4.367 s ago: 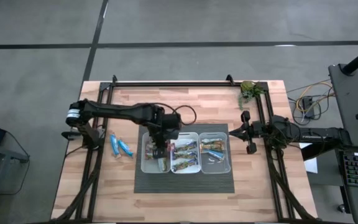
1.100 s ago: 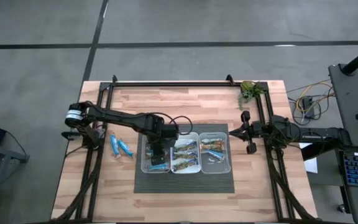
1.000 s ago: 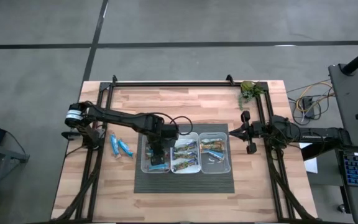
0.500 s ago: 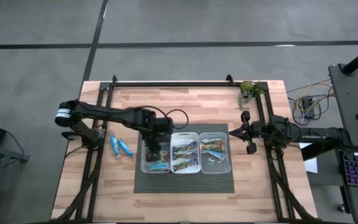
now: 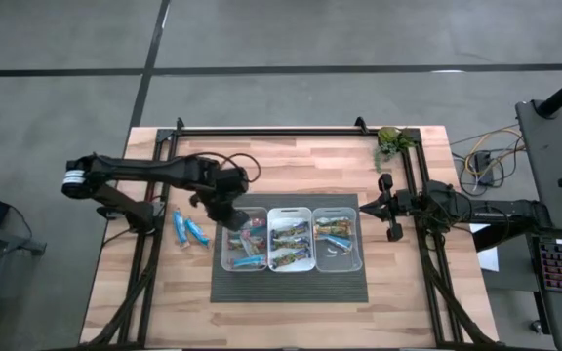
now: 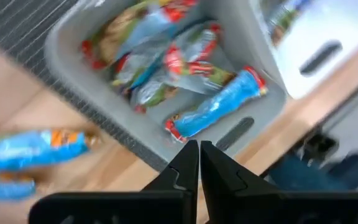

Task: Pick and place Granola Bars by type
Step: Put the right yellow granola bar into the transparent bin

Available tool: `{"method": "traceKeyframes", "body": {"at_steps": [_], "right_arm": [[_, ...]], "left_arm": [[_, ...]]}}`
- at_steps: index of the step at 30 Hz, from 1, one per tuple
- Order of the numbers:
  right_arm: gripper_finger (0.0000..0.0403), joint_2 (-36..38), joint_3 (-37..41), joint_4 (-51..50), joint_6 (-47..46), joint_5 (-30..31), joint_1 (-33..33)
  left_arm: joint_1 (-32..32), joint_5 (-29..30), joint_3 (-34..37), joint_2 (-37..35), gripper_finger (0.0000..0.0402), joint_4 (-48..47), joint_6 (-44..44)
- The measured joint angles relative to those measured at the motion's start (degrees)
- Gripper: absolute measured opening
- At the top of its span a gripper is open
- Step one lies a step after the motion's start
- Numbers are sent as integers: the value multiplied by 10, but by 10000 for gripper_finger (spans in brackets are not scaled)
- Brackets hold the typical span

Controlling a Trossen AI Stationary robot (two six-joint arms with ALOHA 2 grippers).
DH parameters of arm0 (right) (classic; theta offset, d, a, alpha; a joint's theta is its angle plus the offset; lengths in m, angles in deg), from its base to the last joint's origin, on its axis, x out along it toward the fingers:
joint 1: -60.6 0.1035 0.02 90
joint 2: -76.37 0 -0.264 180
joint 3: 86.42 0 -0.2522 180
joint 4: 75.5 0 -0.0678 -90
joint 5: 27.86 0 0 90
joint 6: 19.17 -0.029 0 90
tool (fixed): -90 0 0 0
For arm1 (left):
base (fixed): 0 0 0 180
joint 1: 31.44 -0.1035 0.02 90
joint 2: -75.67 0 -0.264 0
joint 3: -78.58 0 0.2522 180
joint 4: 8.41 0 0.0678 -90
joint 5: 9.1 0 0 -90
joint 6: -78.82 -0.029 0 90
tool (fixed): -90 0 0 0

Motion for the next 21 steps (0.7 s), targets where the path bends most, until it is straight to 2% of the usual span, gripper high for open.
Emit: {"method": "traceKeyframes", "body": {"at_steps": [5,11,18,21], "right_arm": [[9,0,0,0,0,0,0],[9,0,0,0,0,0,0],[9,0,0,0,0,0,0],[9,0,0,0,0,0,0]], "left_arm": [[-2,28,35,-27,0,-2,117],[-3,46,63,-56,0,-10,135],[-4,96,28,-67,0,-148,245],[-4,97,13,-70,0,-159,279]]}}
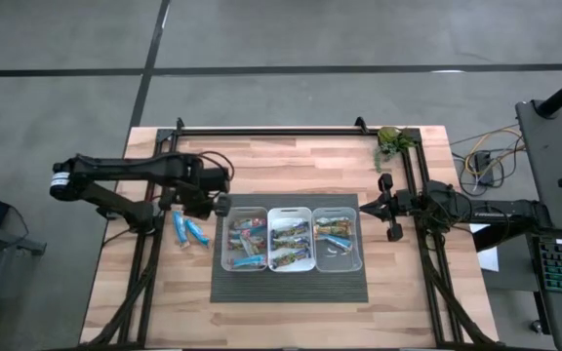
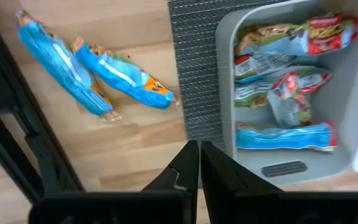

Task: Pick and place Granola Bars by type
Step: Put the right yellow granola bar into the transparent bin

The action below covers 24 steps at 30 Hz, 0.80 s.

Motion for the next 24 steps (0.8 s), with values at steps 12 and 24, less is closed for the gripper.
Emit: {"method": "traceKeyframes", "body": {"at_steps": [12,24], "right_arm": [[9,0,0,0,0,0,0],[9,0,0,0,0,0,0]], "left_arm": [[0,-4,-77,-1,0,-75,97],[3,33,-66,-42,0,-127,192]]}}
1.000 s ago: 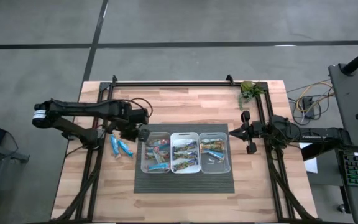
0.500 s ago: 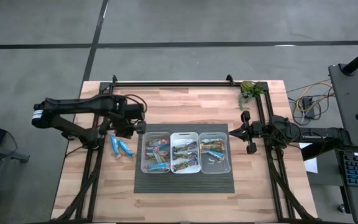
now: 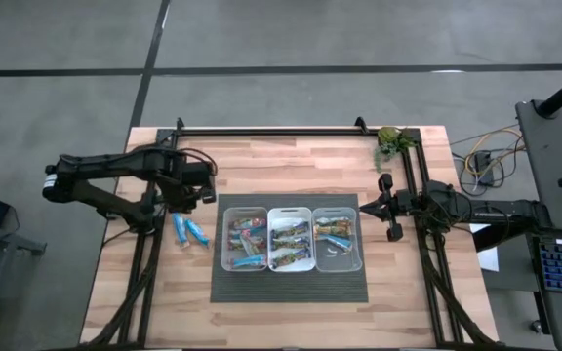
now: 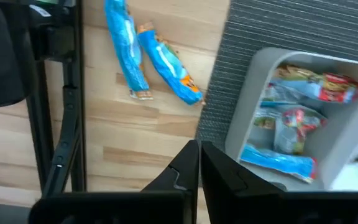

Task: Pick and place Granola Bars by type
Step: Put the right yellow granola bar into the transparent bin

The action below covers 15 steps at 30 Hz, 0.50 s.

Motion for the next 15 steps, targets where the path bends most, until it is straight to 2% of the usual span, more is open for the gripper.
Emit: {"method": "traceKeyframes", "body": {"at_steps": [7,15], "right_arm": [[9,0,0,0,0,0,0],[9,0,0,0,0,0,0]], "left_arm": [[0,-2,57,-5,0,9,5],[0,-8,123,-2,0,81,5]]}}
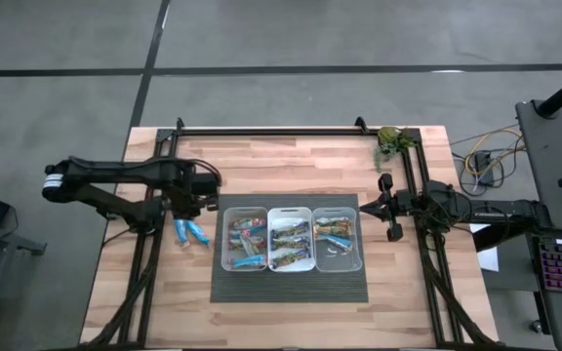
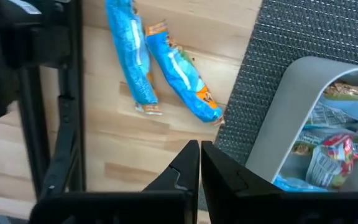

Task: Pick and place Granola Bars by type
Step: Put the right yellow granola bar into the transparent bin

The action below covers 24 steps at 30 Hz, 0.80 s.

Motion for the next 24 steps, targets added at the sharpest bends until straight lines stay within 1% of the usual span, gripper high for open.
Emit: {"method": "traceKeyframes", "body": {"at_steps": [9,18,24], "right_arm": [[9,0,0,0,0,0,0],[9,0,0,0,0,0,0],[9,0,0,0,0,0,0]], "left_arm": [[6,0,59,2,0,81,31],[13,0,93,2,0,87,64],[26,5,116,2,0,101,146]]}}
